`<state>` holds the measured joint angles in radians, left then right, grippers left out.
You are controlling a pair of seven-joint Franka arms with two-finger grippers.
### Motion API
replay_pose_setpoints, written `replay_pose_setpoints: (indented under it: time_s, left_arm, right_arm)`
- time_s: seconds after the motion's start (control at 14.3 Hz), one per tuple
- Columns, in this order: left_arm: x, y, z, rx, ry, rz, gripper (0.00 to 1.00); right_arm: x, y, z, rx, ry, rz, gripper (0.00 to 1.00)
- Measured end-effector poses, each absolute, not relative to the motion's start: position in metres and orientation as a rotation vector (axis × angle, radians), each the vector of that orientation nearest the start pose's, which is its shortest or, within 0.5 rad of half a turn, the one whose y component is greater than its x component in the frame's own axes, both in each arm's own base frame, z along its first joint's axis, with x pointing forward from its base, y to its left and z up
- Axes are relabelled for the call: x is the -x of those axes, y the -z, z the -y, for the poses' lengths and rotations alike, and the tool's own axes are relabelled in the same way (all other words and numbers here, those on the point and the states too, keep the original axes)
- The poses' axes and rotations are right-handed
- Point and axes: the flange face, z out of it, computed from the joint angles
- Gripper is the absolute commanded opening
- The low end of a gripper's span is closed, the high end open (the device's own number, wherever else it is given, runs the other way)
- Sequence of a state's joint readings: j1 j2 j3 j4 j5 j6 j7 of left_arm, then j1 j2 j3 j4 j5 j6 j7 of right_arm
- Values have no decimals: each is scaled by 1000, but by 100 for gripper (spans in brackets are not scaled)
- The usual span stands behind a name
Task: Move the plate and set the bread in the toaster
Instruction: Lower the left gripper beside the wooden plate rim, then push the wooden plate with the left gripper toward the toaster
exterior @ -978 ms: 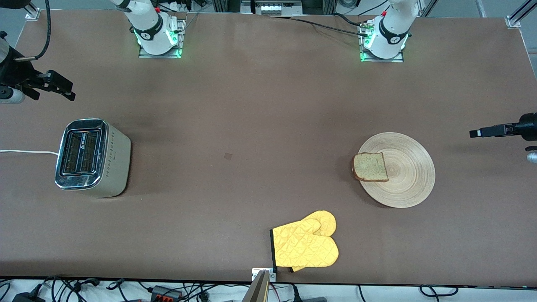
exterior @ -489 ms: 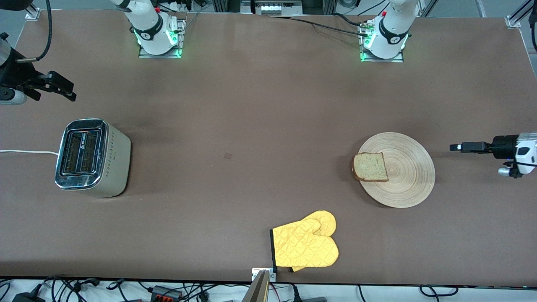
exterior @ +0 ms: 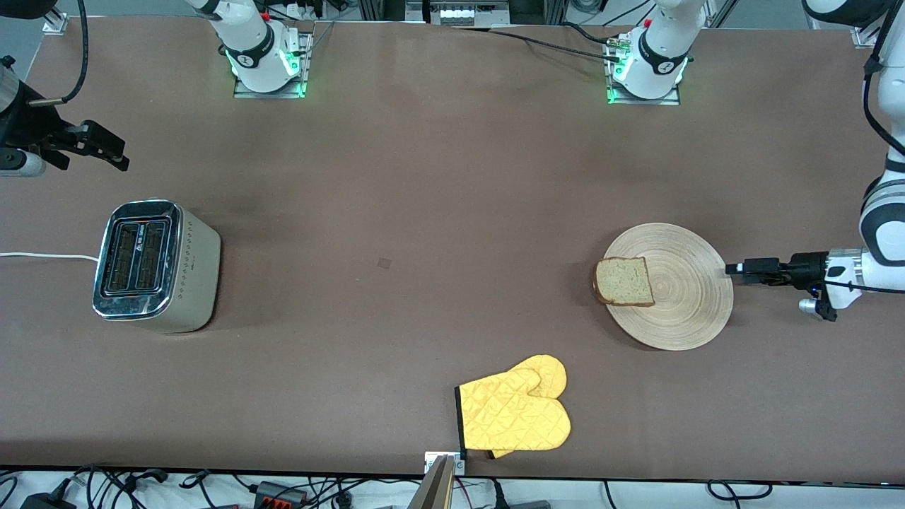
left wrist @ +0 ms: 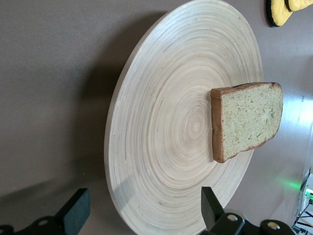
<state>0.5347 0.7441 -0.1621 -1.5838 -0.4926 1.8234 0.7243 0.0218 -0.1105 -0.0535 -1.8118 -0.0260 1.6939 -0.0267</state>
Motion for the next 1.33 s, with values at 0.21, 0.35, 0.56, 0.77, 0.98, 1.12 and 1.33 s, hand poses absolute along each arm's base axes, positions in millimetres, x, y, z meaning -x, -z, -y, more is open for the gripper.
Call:
replay_pose_setpoints:
  time_s: [0.21,0.35,0.56,0.77,0.98,1.12,1.33]
  left_arm:
    - [-608,-166,-205,-2371,163,111,79]
    - [-607,-159,-205,-2362,167,113,65]
    - [-603,-152,-205,-2334,175,102,38]
    - [-602,-150,-202,-2302,177,89,8]
    - [-601,-152,-194,-2226,177,61,1]
    - [-600,-150,-186,-2173,188,50,1]
    - [-598,-133,-163,-2014,193,-10,1]
  right_arm:
    - [-525,-578,20,3161,-20,-2,100]
    - [-525,-576,20,3161,-22,-2,100]
    - [-525,-576,20,3161,-22,-2,100]
    - [-525,-576,20,3161,-22,-2,100]
    - [-525,-576,20,3161,-22,-2,100]
    - [-525,-576,20,3161,-23,-2,100]
    - [-525,-576,20,3161,-23,-2,100]
